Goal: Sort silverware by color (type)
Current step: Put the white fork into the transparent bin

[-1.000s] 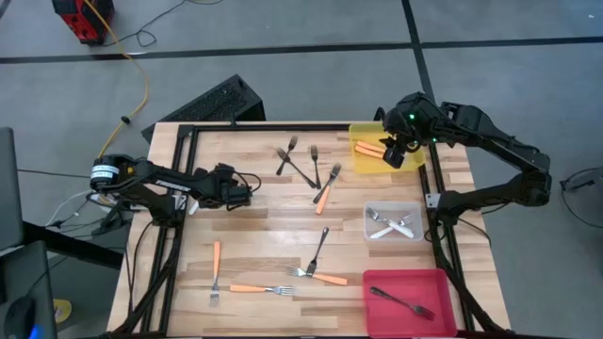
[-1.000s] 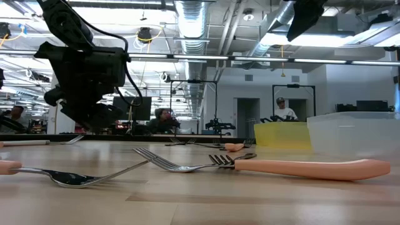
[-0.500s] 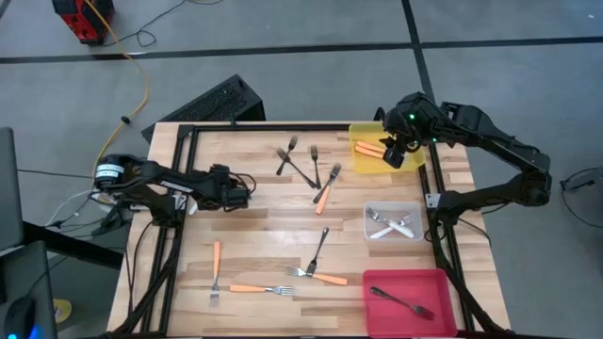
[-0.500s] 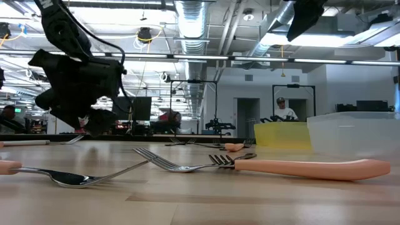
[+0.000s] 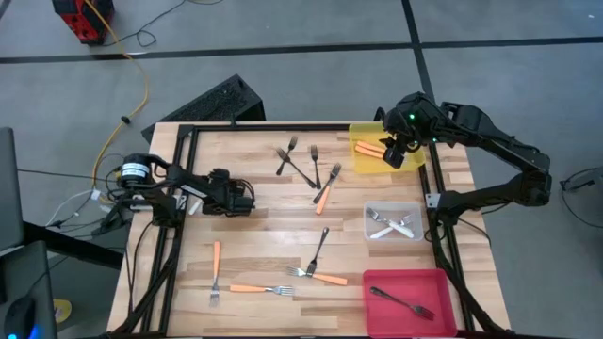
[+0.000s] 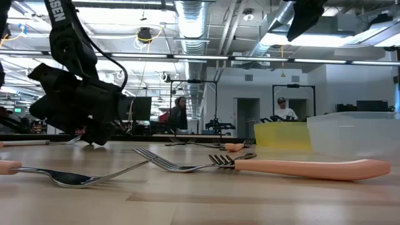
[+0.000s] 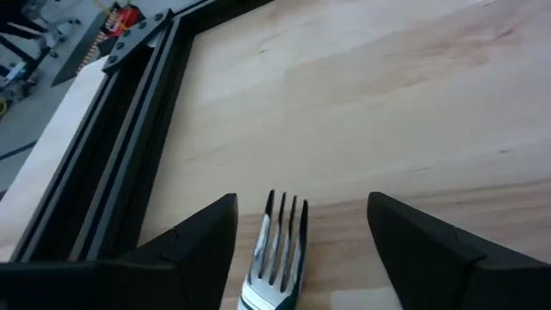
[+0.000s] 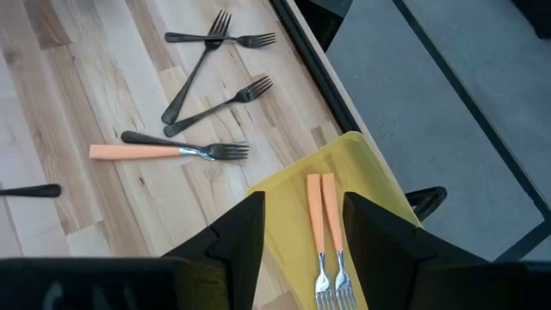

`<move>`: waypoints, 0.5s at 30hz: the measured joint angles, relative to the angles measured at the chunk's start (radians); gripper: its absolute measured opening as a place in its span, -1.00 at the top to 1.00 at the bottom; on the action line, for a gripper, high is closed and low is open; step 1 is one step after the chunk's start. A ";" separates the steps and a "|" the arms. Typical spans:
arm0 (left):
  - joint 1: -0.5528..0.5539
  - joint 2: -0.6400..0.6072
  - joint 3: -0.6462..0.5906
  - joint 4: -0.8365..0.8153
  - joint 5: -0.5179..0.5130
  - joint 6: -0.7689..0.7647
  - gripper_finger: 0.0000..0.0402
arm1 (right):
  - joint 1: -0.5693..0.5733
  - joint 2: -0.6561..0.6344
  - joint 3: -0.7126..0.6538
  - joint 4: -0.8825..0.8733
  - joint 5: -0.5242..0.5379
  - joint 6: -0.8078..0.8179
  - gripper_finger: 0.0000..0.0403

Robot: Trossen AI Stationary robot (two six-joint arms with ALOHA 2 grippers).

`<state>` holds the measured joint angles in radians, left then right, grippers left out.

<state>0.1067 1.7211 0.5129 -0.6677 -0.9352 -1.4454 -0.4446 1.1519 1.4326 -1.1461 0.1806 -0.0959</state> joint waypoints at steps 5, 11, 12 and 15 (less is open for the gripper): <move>-0.031 0.028 0.000 -0.003 0.005 -0.083 0.17 | 0.000 0.000 0.000 -0.006 0.000 0.003 0.09; -0.034 0.023 0.004 0.005 0.025 -0.062 0.85 | 0.000 0.000 0.000 -0.032 0.000 0.003 0.09; -0.037 0.023 0.011 0.005 0.033 -0.046 0.92 | 0.000 0.000 0.000 -0.031 0.000 0.003 0.09; -0.053 0.025 0.046 -0.011 0.049 -0.023 0.95 | 0.000 0.000 0.000 -0.031 0.000 0.002 0.09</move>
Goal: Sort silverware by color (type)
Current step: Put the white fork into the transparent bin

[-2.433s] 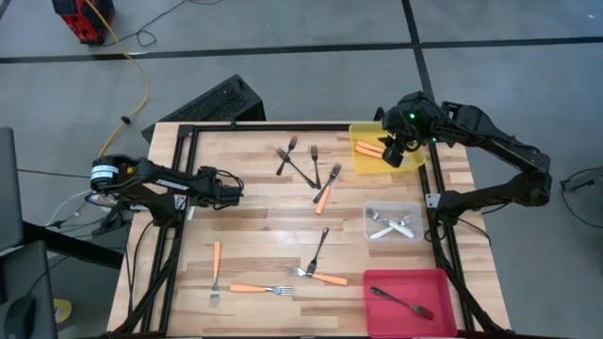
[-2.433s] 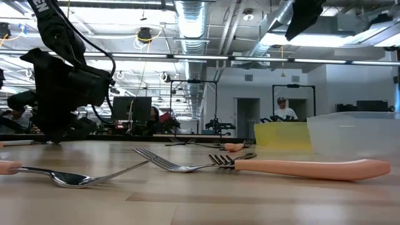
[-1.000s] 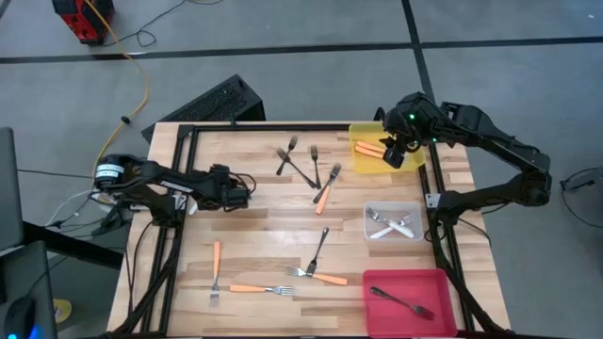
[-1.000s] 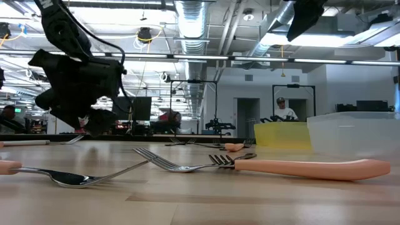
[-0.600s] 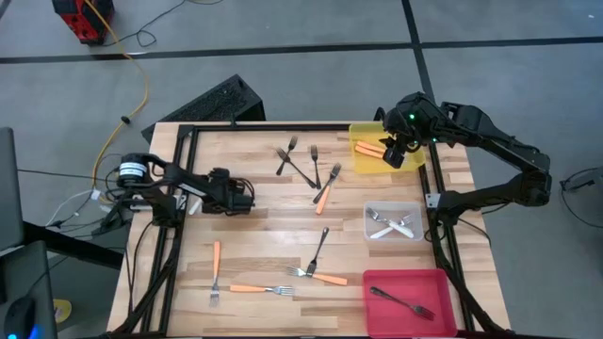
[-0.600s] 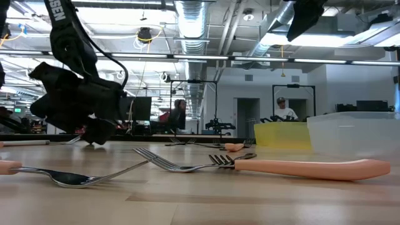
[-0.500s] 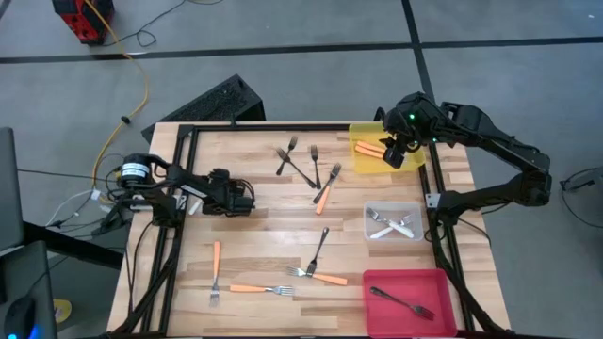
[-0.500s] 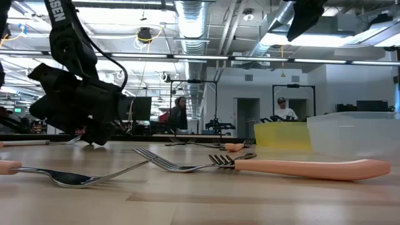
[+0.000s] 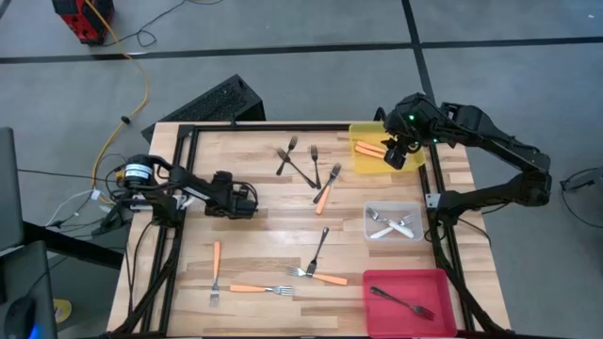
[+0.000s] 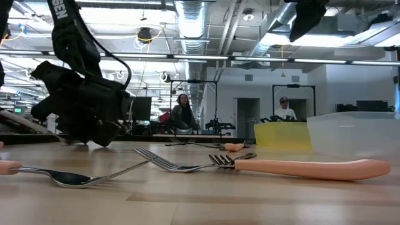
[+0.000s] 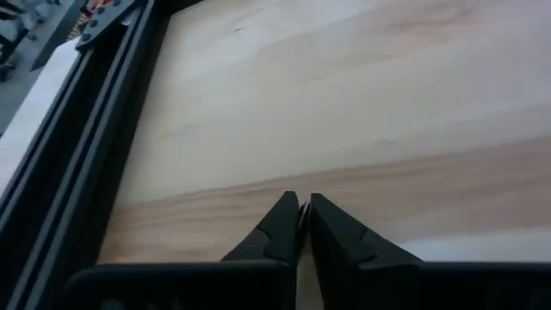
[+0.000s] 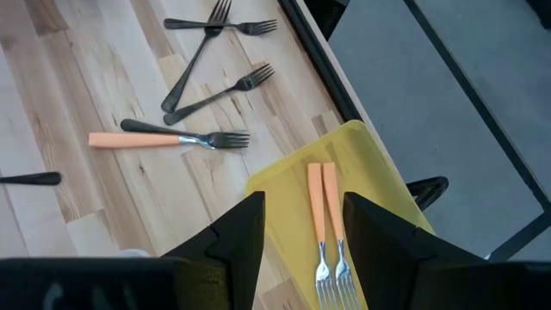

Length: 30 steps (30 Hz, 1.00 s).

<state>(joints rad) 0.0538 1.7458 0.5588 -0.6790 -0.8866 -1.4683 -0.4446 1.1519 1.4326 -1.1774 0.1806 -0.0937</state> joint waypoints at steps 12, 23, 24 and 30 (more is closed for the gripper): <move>-0.057 0.004 0.188 0.023 -0.043 0.201 1.00 | 0.000 0.000 0.000 0.002 0.000 0.000 0.09; -0.109 0.003 0.343 0.046 -0.096 0.405 1.00 | 0.000 0.000 0.000 0.003 0.000 -0.004 0.09; -0.115 0.003 0.357 0.052 -0.101 0.420 1.00 | 0.000 0.000 0.000 0.003 0.000 -0.004 0.09; -0.134 0.002 0.431 0.054 -0.131 0.518 1.00 | 0.000 0.000 0.000 0.003 0.000 -0.001 0.09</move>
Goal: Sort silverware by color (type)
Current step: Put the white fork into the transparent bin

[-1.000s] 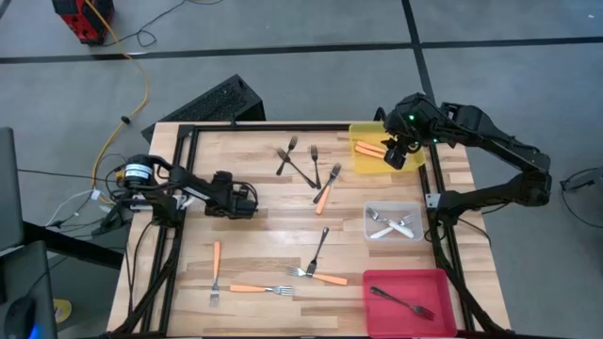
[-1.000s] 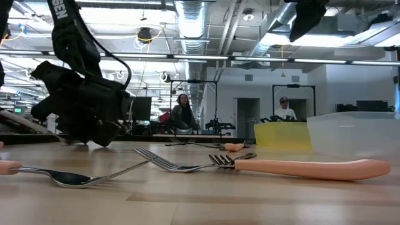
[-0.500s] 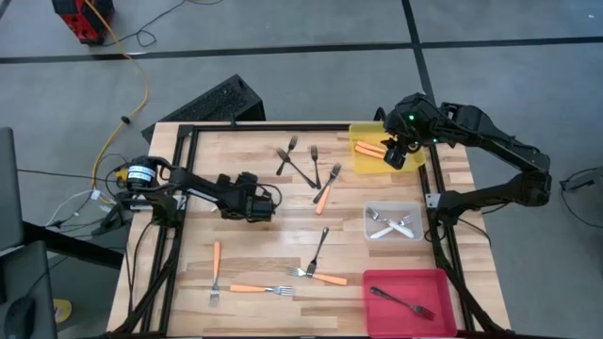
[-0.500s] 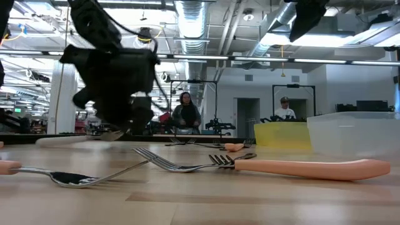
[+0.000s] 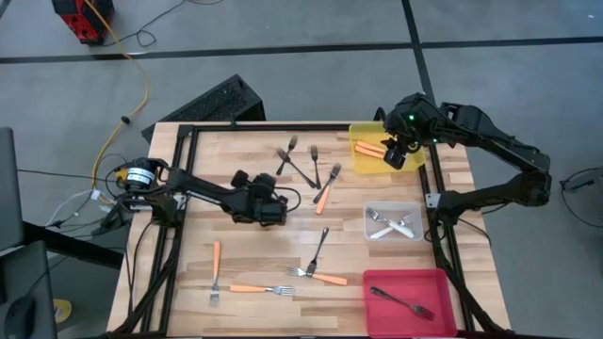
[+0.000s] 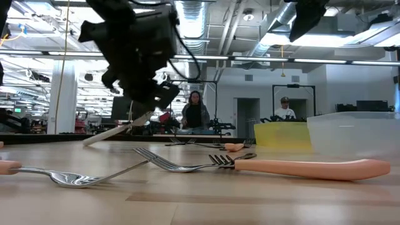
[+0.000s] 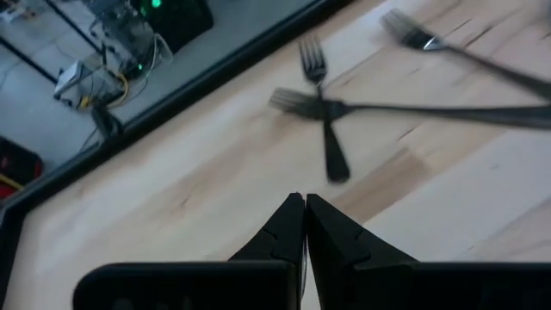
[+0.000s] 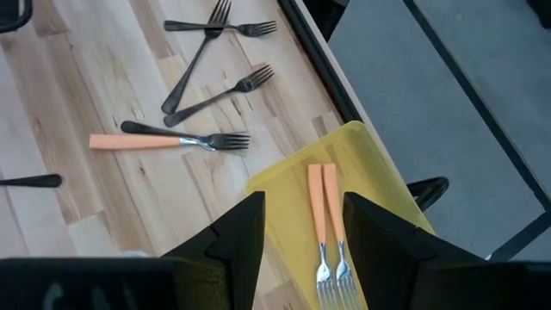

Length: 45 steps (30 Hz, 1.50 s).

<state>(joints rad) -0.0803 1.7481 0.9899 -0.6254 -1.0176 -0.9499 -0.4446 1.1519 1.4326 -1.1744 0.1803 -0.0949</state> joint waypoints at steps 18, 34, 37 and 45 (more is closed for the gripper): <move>-0.031 -0.035 0.104 0.200 0.015 0.297 1.00 | 0.000 0.000 0.000 0.030 -0.086 0.007 0.09; -0.098 -0.235 0.033 0.492 0.062 0.501 1.00 | 0.001 -0.017 -0.085 0.167 -0.227 -0.045 0.09; -0.103 -0.289 -0.026 0.583 0.105 0.517 1.00 | 0.002 -0.022 -0.154 0.228 -0.235 -0.064 0.09; -0.102 -0.431 -0.219 0.914 0.222 0.557 1.00 | 0.057 -0.021 -0.366 0.534 -0.347 -0.104 0.09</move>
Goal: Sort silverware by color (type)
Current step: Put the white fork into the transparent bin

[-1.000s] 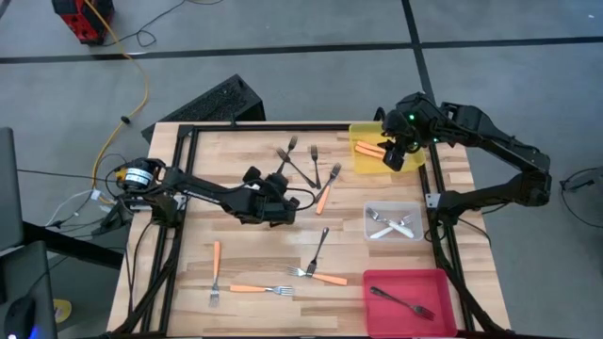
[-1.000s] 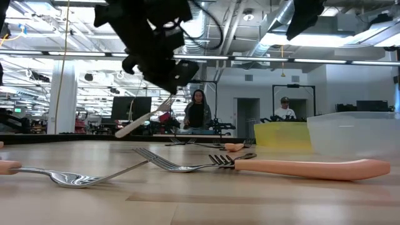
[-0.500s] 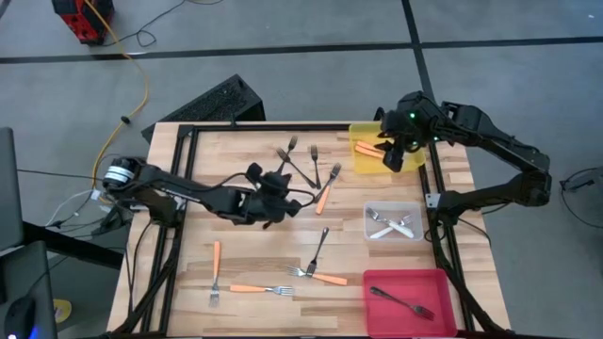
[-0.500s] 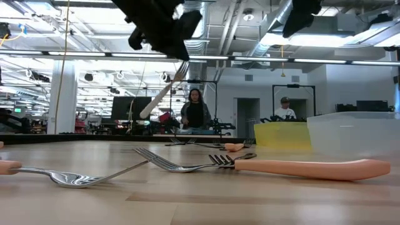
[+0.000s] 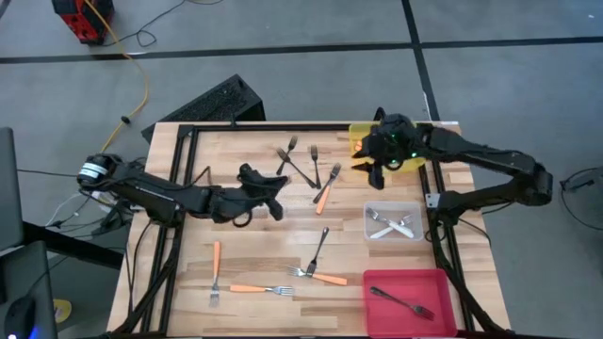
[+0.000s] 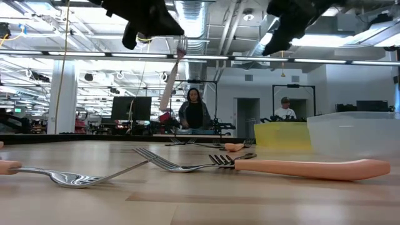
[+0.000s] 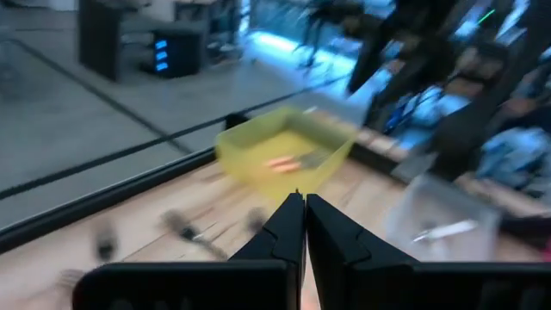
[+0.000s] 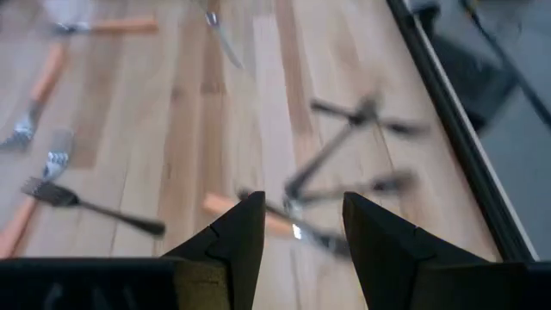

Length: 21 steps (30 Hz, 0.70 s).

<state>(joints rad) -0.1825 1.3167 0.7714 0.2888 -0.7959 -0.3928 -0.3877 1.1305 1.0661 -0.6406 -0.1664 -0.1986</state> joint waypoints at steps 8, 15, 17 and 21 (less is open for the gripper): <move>0.002 -0.075 -0.180 0.404 0.163 0.057 1.00 | 0.096 0.004 -0.211 0.485 -0.036 -0.020 0.09; 0.021 -0.073 -0.220 0.523 0.285 0.059 1.00 | 0.188 0.009 -0.310 0.791 -0.123 0.038 0.08; 0.029 -0.072 -0.222 0.524 0.304 0.058 1.00 | 0.227 0.034 -0.312 0.848 -0.106 0.048 0.05; 0.040 -0.072 -0.222 0.545 0.318 0.066 1.00 | 0.293 0.105 -0.311 0.988 -0.065 0.060 -0.10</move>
<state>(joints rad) -0.1429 1.2449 0.5495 0.8335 -0.4782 -0.3266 -0.0950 1.2354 0.7547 0.3474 -0.2314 -0.1390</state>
